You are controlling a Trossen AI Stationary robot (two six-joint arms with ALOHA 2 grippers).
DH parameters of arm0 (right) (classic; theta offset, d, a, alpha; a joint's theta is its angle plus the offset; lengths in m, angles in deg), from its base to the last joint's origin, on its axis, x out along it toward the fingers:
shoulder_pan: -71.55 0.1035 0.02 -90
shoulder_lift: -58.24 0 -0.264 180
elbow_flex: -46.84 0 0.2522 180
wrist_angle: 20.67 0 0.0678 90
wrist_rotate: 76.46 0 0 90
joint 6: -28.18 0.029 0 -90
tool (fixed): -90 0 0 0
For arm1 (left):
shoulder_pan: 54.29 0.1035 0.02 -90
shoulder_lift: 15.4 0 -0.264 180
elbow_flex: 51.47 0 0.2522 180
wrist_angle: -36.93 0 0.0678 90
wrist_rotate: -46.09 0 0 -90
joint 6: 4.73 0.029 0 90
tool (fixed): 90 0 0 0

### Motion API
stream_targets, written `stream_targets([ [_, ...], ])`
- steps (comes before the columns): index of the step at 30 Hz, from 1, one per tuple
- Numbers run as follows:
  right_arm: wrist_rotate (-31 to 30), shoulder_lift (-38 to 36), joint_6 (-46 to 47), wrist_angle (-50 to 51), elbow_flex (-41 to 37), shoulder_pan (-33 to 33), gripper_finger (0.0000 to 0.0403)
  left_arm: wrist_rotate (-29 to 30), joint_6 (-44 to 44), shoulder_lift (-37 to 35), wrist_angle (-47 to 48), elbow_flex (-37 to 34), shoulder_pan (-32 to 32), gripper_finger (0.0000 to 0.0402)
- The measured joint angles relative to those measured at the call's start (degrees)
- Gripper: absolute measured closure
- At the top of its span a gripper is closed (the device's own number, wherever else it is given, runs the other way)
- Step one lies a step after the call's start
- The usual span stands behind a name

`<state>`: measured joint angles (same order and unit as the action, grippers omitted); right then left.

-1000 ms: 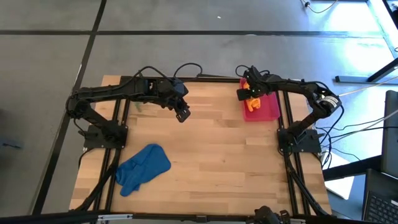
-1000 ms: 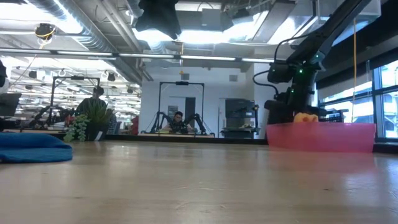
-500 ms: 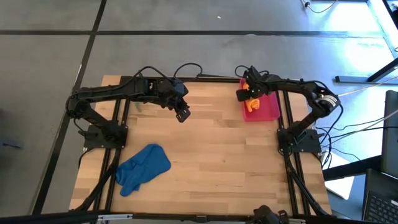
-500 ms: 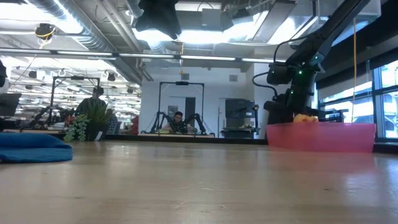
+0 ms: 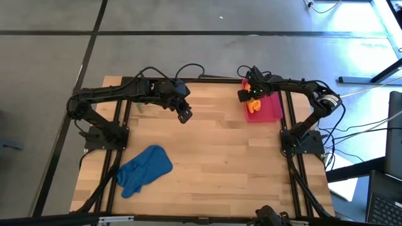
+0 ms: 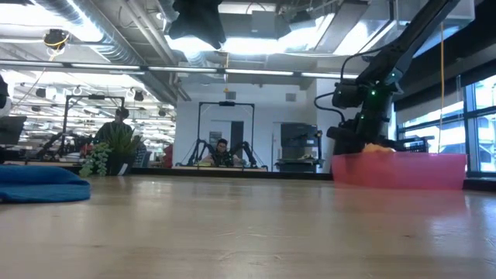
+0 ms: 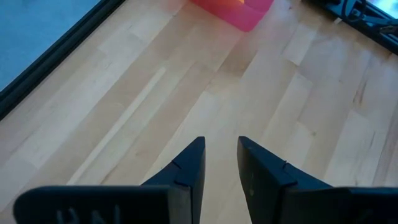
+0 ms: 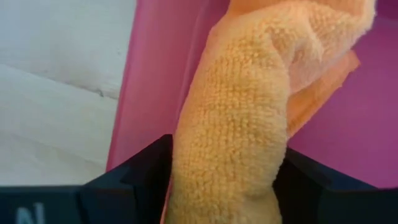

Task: Roll microfiber towels into tight, uniform cylinder then place into a basket
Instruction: Put the rolled orange microfiber towel into the bin

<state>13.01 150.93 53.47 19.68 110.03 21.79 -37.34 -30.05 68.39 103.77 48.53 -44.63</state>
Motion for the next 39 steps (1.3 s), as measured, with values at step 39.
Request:
stream_targets([
  [39, 0.98, -1.64, -1.52, 3.06, 0.0, 0.0, 0.0118, -0.01, 0.39, 0.0, 0.0, 0.0, 0.01, 0.0317],
])
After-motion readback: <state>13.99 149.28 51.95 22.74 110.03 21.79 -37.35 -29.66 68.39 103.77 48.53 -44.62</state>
